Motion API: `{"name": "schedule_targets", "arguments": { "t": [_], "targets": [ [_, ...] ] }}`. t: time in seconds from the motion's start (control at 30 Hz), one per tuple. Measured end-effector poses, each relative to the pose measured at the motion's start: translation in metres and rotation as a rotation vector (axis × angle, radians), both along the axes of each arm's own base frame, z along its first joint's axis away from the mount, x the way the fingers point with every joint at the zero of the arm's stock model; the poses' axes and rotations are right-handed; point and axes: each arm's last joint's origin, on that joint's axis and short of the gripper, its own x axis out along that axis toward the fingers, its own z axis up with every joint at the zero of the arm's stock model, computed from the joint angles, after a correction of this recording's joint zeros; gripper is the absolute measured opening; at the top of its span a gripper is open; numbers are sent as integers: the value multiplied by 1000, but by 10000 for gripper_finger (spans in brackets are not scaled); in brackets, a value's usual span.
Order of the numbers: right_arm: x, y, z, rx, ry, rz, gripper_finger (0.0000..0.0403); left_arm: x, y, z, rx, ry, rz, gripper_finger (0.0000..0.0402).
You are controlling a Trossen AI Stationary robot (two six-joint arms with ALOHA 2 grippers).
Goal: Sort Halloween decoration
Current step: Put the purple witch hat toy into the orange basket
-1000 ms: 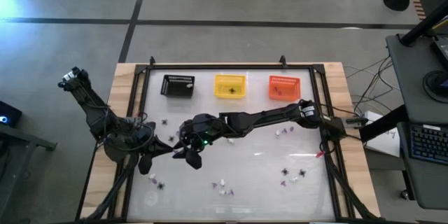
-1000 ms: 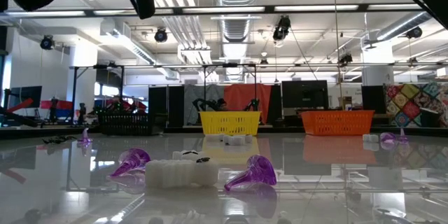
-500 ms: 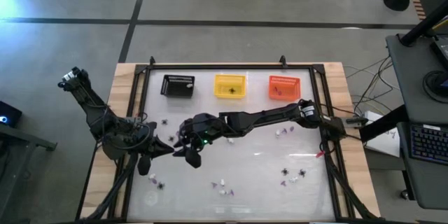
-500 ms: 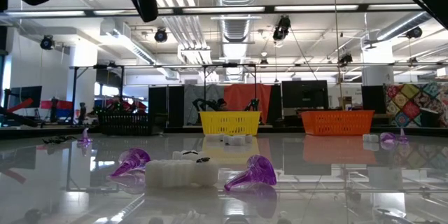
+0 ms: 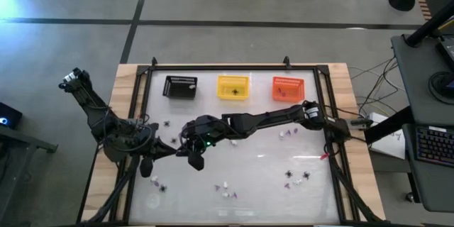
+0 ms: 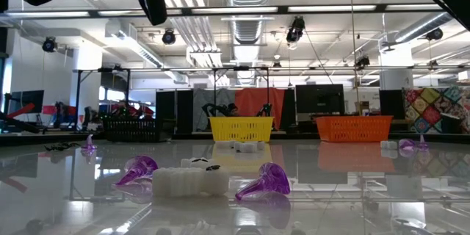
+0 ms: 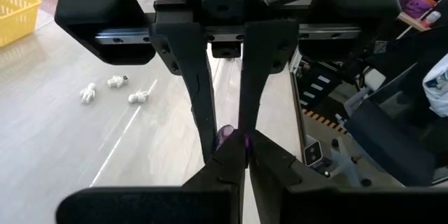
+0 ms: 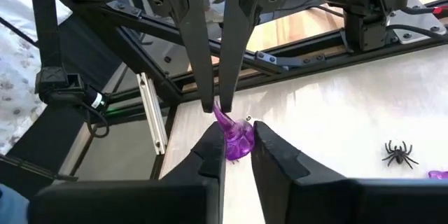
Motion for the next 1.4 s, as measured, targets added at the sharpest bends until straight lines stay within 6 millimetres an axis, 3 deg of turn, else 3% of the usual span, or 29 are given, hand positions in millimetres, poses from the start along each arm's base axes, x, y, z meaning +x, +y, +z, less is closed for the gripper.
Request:
{"name": "schedule_targets", "arguments": {
  "t": [0.3,0.9,1.4],
  "targets": [
    [0,-1,0,19,11,-13,11,0,0,0,2,-7,11,0],
    [0,-2,3,31,7,-16,9,0,0,0,6,-7,17,2],
    [-4,-7,7,28,43,-25,8,0,2,0,41,-18,34,69]
  ]
}}
